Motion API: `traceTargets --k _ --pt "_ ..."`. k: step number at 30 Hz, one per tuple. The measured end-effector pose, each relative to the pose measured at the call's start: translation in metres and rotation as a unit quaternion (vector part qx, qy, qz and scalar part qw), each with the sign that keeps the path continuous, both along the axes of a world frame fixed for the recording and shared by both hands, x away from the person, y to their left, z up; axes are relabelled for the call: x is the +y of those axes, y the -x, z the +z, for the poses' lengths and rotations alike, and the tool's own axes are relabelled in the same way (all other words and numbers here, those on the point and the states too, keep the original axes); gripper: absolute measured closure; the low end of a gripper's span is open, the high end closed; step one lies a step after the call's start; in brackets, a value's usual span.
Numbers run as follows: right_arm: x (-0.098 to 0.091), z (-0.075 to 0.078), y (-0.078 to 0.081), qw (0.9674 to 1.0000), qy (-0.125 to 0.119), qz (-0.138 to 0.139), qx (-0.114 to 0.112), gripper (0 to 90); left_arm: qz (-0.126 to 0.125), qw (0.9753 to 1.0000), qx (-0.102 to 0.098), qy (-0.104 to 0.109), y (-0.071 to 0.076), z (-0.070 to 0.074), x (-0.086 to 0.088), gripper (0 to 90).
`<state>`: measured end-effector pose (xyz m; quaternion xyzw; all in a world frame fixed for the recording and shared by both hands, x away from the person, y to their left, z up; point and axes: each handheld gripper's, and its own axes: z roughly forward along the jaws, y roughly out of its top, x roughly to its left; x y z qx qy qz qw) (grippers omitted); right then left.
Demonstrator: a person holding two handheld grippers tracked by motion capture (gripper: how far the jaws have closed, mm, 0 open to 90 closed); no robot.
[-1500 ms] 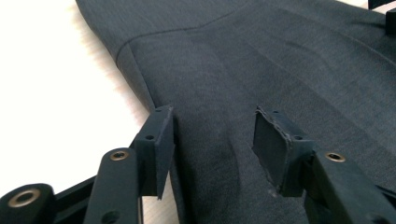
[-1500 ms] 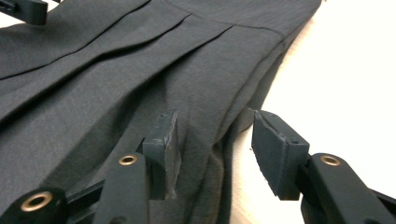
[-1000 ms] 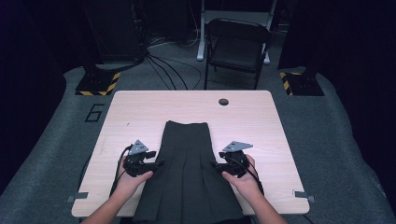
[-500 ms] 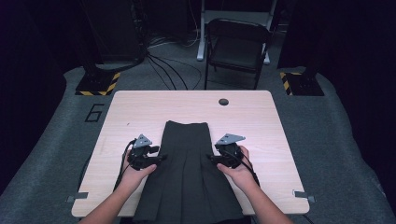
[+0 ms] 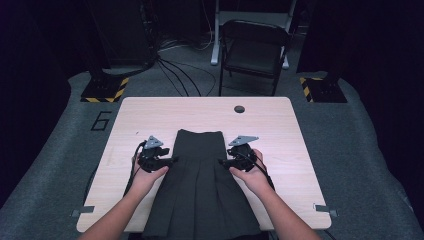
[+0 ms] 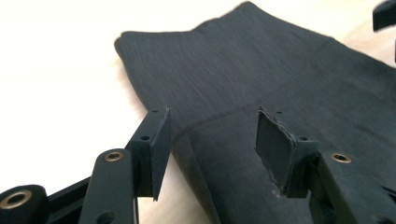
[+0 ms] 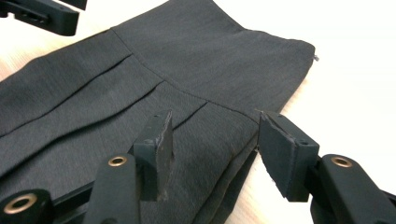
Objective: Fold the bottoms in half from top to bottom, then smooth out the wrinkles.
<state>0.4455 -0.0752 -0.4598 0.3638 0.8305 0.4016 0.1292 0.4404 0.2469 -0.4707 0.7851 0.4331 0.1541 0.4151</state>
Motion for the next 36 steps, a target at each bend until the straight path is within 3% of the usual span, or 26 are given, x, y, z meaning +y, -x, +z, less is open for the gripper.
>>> traceTargets --k 4,7,10,14,21,25,30,36 --pt "0.001 0.000 -0.004 1.0000 -0.005 0.001 0.008 46.9 0.002 1.0000 0.004 -0.001 -0.007 0.000 -0.002 46.0" --pt "0.004 -0.002 -0.008 0.9999 0.005 0.010 0.001 48.1 0.004 1.0000 0.001 0.003 -0.014 0.001 -0.003 46.1" --pt "0.006 -0.004 -0.011 0.9999 0.011 0.012 0.003 50.1 0.011 0.9999 -0.009 -0.007 -0.022 0.001 -0.006 45.9" --pt "0.009 -0.008 -0.013 0.9999 0.010 0.013 0.002 51.2 0.017 0.9997 -0.006 -0.016 -0.032 0.003 -0.009 46.0" --pt "0.013 -0.017 -0.018 0.9994 0.032 0.014 -0.006 52.7 0.017 0.9997 0.002 -0.016 -0.048 0.005 -0.013 45.4" --pt "0.013 -0.022 -0.021 0.9991 0.042 0.010 -0.005 54.5 0.011 0.9998 -0.004 -0.013 -0.054 0.006 -0.017 44.3" --pt "0.013 -0.031 -0.023 0.9985 0.054 0.006 0.004 56.2 0.008 0.9995 0.004 -0.029 -0.062 0.004 -0.020 42.4" --pt "0.013 -0.036 -0.023 0.9977 0.066 0.012 0.003 56.3 0.019 0.9993 0.006 -0.032 -0.070 0.000 -0.019 41.6"
